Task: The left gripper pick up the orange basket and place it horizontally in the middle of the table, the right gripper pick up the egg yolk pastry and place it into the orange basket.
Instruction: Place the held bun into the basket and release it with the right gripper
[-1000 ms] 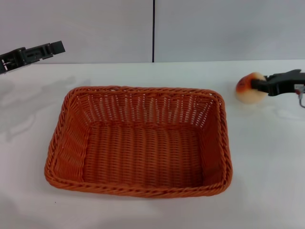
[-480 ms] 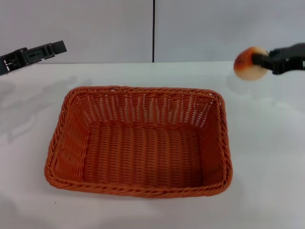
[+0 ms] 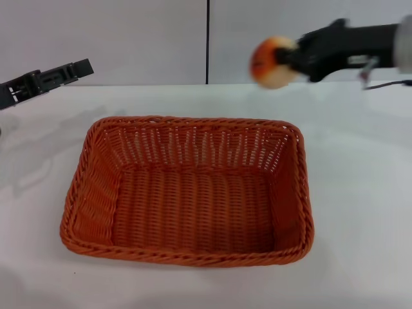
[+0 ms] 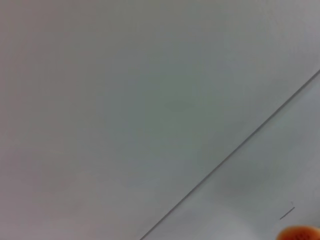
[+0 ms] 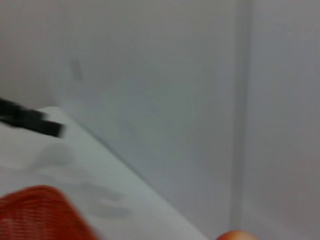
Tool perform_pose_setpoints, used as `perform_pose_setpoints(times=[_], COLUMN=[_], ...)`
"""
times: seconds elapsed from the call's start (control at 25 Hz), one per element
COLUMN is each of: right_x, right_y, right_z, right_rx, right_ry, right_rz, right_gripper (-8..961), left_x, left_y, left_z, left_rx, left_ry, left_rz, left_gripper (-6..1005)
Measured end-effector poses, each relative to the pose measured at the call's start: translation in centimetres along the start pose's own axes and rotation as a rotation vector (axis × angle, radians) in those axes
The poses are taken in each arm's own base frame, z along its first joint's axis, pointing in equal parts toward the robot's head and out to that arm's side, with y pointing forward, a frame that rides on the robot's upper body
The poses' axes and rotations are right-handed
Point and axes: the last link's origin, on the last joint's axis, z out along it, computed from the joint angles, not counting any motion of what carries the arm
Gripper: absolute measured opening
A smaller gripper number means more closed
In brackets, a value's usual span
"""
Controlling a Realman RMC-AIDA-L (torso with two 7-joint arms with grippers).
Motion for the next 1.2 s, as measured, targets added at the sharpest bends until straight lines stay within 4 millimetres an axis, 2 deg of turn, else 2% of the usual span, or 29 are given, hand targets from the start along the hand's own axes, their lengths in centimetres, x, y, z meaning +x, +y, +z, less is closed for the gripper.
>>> perform_pose_setpoints(times=[0.12, 0.16, 0.2, 0.36, 0.56, 0.88, 1.0, 1.2], right_x=[-1.1, -1.7, -1.7, -2.3, -1.9, -1.1, -1.0, -0.8], right_y=[2.4, 4.0, 4.0, 7.0, 8.4, 9.8, 9.8, 9.5], right_z=[2.3, 3.6, 3.6, 5.8, 6.9, 7.5, 7.5, 7.1], right_rx=[-0.112, -0.187, -0.187, -0.303, -0.365, -0.436, -0.438, -0.429], right_ry=[-0.015, -0.022, -0.022, -0.007, -0.018, -0.066, -0.065, -0.072], right_rz=[-0.034, -0.05, -0.05, -0.09, -0.072, -0.039, -0.037, -0.023], right_gripper=[74, 73, 73, 63, 56, 81, 299, 411], left_x=[-0.1, -0.1, -0.2, -0.2, -0.2, 0.1, 0.2, 0.1], left_y=[0.1, 0.1, 0.1, 0.1, 0.1, 0.2, 0.2, 0.2], left_z=[0.0, 0.0, 0.1, 0.1, 0.0, 0.1, 0.0, -0.4], left_rx=[-0.005, -0.005, -0.006, -0.006, -0.005, -0.01, -0.014, -0.014], left_ry=[0.009, 0.009, 0.01, 0.011, 0.011, 0.027, 0.042, 0.072], left_rz=[0.005, 0.005, 0.008, 0.012, 0.023, 0.041, 0.048, 0.065], left_gripper=[701, 701, 701, 701, 700, 701, 702, 702])
